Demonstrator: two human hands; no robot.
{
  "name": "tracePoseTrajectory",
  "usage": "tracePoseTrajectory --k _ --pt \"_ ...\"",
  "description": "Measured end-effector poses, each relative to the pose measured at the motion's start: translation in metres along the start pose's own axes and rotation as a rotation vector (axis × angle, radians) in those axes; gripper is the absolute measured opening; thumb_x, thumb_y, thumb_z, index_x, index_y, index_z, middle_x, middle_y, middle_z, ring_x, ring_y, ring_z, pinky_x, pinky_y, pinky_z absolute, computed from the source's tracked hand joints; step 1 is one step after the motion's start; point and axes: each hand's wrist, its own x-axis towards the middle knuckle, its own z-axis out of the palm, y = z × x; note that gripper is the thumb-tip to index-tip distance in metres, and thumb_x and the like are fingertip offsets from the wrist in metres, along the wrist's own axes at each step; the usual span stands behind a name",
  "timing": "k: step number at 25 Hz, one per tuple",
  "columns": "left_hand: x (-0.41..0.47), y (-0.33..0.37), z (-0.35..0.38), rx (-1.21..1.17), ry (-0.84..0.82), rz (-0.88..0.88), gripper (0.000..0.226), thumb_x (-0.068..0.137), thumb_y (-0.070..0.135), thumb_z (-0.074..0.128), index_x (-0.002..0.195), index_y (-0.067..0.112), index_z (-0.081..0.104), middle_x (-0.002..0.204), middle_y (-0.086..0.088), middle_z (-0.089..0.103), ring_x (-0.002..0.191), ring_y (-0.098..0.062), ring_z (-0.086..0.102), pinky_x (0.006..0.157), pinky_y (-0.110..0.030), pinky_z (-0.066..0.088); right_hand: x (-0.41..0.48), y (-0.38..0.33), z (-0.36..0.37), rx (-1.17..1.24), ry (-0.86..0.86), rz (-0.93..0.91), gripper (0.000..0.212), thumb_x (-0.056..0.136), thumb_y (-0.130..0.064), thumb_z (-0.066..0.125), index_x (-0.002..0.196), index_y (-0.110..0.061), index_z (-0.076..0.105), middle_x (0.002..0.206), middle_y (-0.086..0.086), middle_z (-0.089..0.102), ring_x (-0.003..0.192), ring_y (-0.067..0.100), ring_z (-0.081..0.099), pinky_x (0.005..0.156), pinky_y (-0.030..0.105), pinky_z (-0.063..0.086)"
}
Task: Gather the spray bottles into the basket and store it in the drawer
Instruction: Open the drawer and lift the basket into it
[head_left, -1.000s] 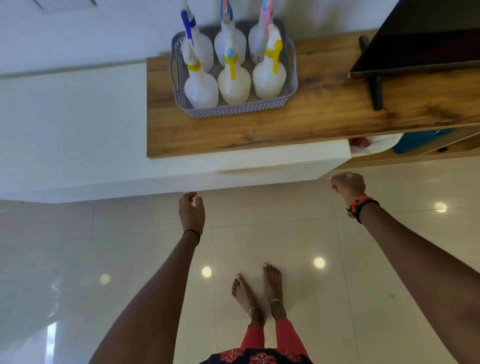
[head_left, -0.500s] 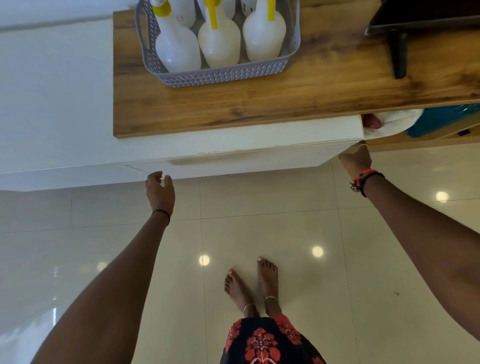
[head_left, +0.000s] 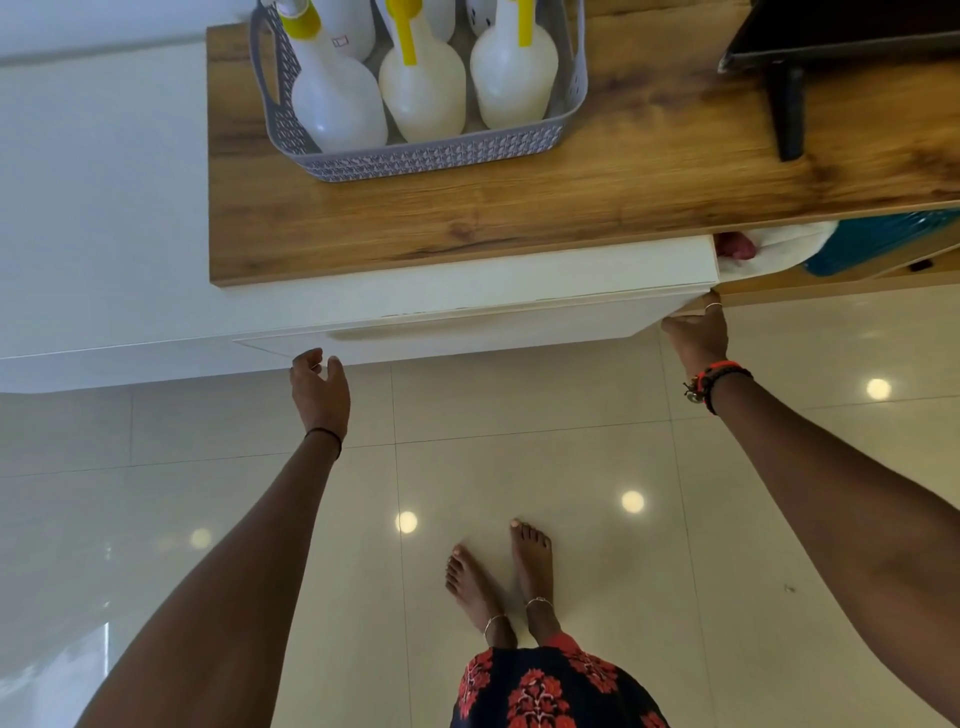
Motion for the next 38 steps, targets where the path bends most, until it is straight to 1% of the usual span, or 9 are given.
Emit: tracePoseTrajectory --k 3,6,8,11,15,18,22,34,38 --pt "-0.003 -0.001 -0.001 0.001 -0.006 0.008 0.037 0.097 0.018 0.047 0.131 0.002 0.048 0.136 -0.014 0.052 0.127 -0.024 0.049 0.101 -0.027 0.038 -0.009 0.008 0.002 0.051 0.0 0.007 0.066 0.082 -0.008 0.059 0.143 -0.007 0.032 0.078 0.002 0.055 0.099 0.029 0.06 0.082 0.035 0.047" --pt "-0.006 -0.001 -0.005 0.004 -0.014 0.009 0.037 0.098 0.017 0.047 0.131 0.002 0.048 0.135 -0.015 0.051 0.126 -0.025 0.049 0.101 -0.027 0.037 -0.011 0.014 -0.002 0.057 -0.015 -0.043 0.075 0.082 -0.008 0.057 0.149 -0.017 0.025 0.065 -0.006 0.047 0.084 0.02 0.054 0.074 0.027 0.042" --pt "-0.013 0.002 -0.009 0.04 -0.016 0.042 0.035 0.098 0.015 0.046 0.13 0.001 0.049 0.133 -0.017 0.05 0.123 -0.027 0.05 0.099 -0.027 0.038 -0.018 0.017 -0.006 0.032 -0.046 -0.05 0.074 0.083 -0.009 0.056 0.149 -0.019 0.026 0.072 -0.004 0.051 0.088 0.024 0.055 0.076 0.027 0.042" --pt "-0.027 0.005 -0.018 0.281 0.049 0.286 0.033 0.096 0.014 0.048 0.127 0.004 0.049 0.131 -0.018 0.047 0.121 -0.03 0.049 0.103 -0.035 0.04 -0.035 0.015 -0.006 -0.111 0.031 -0.047 0.072 0.084 -0.006 0.051 0.15 -0.013 0.021 0.124 0.018 0.049 0.117 0.042 0.049 0.095 0.042 0.045" --pt "-0.04 0.009 -0.02 0.705 -0.175 0.638 0.052 0.097 0.019 0.048 0.146 0.009 0.036 0.153 -0.014 0.034 0.145 -0.027 0.03 0.122 -0.044 0.02 -0.085 0.022 0.015 -0.619 0.227 -0.549 0.073 0.087 -0.011 0.048 0.152 -0.011 0.015 0.153 0.026 0.022 0.142 0.04 0.024 0.117 0.046 0.024" --pt "-0.047 0.008 -0.013 0.895 -0.312 0.625 0.063 0.099 0.026 0.044 0.154 0.015 0.016 0.162 -0.009 0.017 0.152 -0.023 0.011 0.124 -0.048 0.007 -0.113 0.018 0.038 -0.822 0.062 -0.847 0.076 0.085 -0.004 0.047 0.153 -0.01 0.013 0.159 0.019 0.016 0.148 0.034 0.014 0.121 0.046 0.013" --pt "-0.056 0.011 -0.01 0.932 -0.31 0.56 0.067 0.098 0.022 0.043 0.155 0.017 0.009 0.163 -0.008 0.011 0.153 -0.023 0.007 0.124 -0.05 0.007 -0.13 0.012 0.062 -0.96 -0.081 -0.983 0.078 0.083 0.007 0.041 0.153 -0.009 0.011 0.16 0.016 0.013 0.15 0.031 0.008 0.123 0.046 0.008" --pt "-0.088 0.006 -0.02 0.934 -0.363 0.478 0.071 0.096 0.015 0.043 0.155 0.015 0.005 0.164 -0.009 0.006 0.153 -0.023 0.004 0.125 -0.042 0.008 -0.165 0.028 0.06 -1.066 -0.217 -0.872 0.074 0.087 0.005 0.034 0.152 -0.005 0.0 0.16 0.022 0.003 0.149 0.035 0.002 0.123 0.044 0.011" --pt "-0.103 -0.006 -0.028 0.933 -0.384 0.464 0.072 0.095 0.015 0.044 0.155 0.015 0.005 0.164 -0.008 0.007 0.153 -0.022 0.005 0.125 -0.041 0.007 -0.184 0.034 0.058 -1.156 -0.231 -0.847 0.067 0.089 0.003 0.033 0.151 -0.003 0.007 0.156 0.027 0.011 0.147 0.039 0.01 0.122 0.047 0.012"
